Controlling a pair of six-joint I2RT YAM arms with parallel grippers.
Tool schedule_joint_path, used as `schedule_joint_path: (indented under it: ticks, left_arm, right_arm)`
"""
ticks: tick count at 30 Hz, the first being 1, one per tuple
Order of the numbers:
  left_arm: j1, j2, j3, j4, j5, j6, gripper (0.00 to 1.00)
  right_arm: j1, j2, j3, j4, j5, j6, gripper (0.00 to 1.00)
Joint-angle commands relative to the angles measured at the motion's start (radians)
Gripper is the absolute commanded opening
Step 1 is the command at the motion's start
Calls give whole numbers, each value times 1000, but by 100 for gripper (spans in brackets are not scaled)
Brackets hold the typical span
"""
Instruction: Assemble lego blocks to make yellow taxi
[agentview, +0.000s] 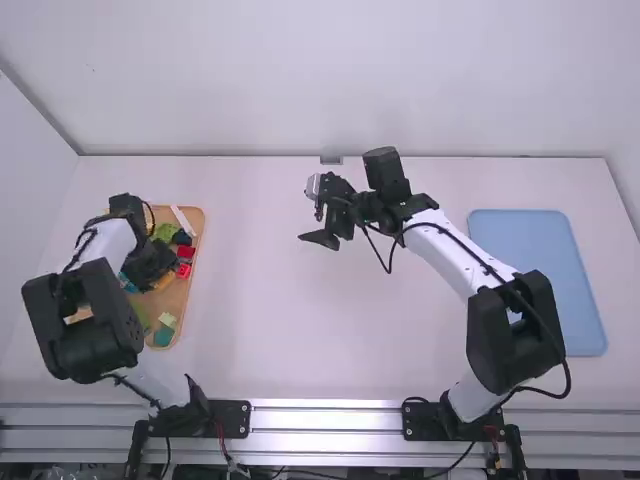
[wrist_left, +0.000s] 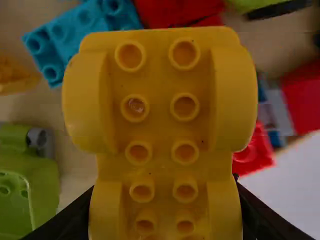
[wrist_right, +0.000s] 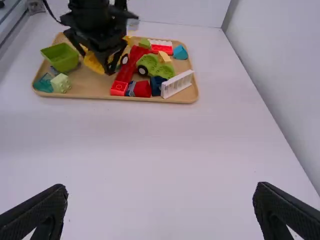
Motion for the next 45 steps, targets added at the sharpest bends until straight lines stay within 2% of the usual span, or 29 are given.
schedule_joint_path:
  ticks: [1,7,10,14,16,21,25,30,33,39,45]
  left_arm:
    - [-73,-103,-27,28,60,87,36]
    - [-272,-241,-142,155,116,259,37]
    - [-473,-267,-199,231,262,497,47]
    - [-597,-239,-208,248,320,601,51]
    - [-681,-184,-198,264,319,687,34]
    - [-789,-73,-152,235,312,922,31]
    - [-862,40,-73,218,289,1060,33]
    - [-925,113,-2,177,222,1269,31]
    - [-945,141,8,188,179,1384,46]
    - [-938,159,6,185,170,1501,50]
    - [-937,159,-4,190,147,1492,54]
  right_arm:
    - [-23,0,41,-5,-43,5,98]
    - [-74,-10,40,-30,-195,5,98]
    - [-124,-10,39,-51,-274,4,98]
    - [-159,-11,39,-88,-312,5,98]
    - [-193,-14,39,-116,-319,5,99]
    - [-264,-36,39,-178,-320,4,99]
    - [-326,-49,39,-230,-319,3,99]
    - [-358,-49,39,-269,-319,3,99]
    - [-357,-49,38,-282,-306,3,99]
    - [-351,-49,38,-296,-304,-56,99]
    - [-351,-49,38,-293,-304,-49,99]
